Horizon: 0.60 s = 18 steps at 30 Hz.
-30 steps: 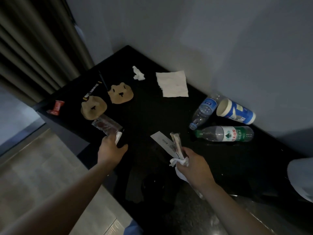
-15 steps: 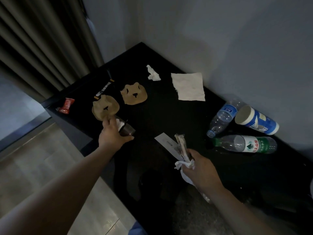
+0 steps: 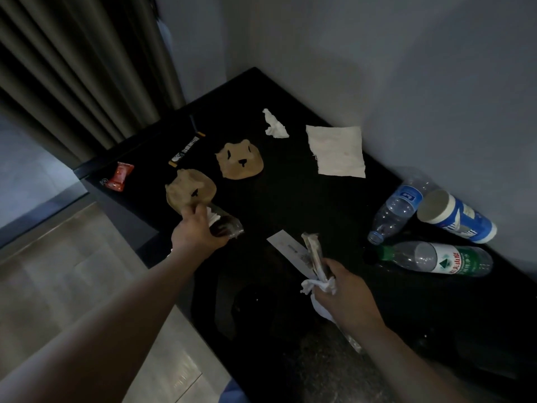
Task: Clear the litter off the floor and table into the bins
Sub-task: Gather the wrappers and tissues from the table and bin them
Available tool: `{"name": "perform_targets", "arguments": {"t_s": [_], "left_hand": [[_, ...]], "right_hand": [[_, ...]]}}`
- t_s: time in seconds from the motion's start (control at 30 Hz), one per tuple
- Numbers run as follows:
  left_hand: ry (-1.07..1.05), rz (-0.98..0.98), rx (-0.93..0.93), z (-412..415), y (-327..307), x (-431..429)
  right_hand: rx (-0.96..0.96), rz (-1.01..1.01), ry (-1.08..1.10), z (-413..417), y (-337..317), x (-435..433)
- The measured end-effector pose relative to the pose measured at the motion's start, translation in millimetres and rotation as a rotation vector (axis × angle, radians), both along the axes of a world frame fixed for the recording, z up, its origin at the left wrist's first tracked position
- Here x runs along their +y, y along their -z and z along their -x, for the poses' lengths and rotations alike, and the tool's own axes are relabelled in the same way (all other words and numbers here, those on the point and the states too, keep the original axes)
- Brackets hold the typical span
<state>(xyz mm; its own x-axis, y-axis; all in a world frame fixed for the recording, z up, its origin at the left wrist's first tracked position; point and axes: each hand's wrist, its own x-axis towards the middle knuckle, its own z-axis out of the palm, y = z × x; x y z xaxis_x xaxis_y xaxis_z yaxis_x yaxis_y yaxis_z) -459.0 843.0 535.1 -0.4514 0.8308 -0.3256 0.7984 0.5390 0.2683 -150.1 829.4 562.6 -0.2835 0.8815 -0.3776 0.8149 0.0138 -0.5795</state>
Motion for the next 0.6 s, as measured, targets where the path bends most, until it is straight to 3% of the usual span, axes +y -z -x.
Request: {"name": "perform_targets", "arguments": {"t_s": [0.37,0.6], "left_hand": [[0.012,-0.085,0.016,7,-8,-11],[-0.034,-0.244,-0.120,7,-33,-5]], "right_hand": [[0.048,-0.011,0.003,6,-4,0],[0.068,-0.039,0.046,0,-12,-3]]}}
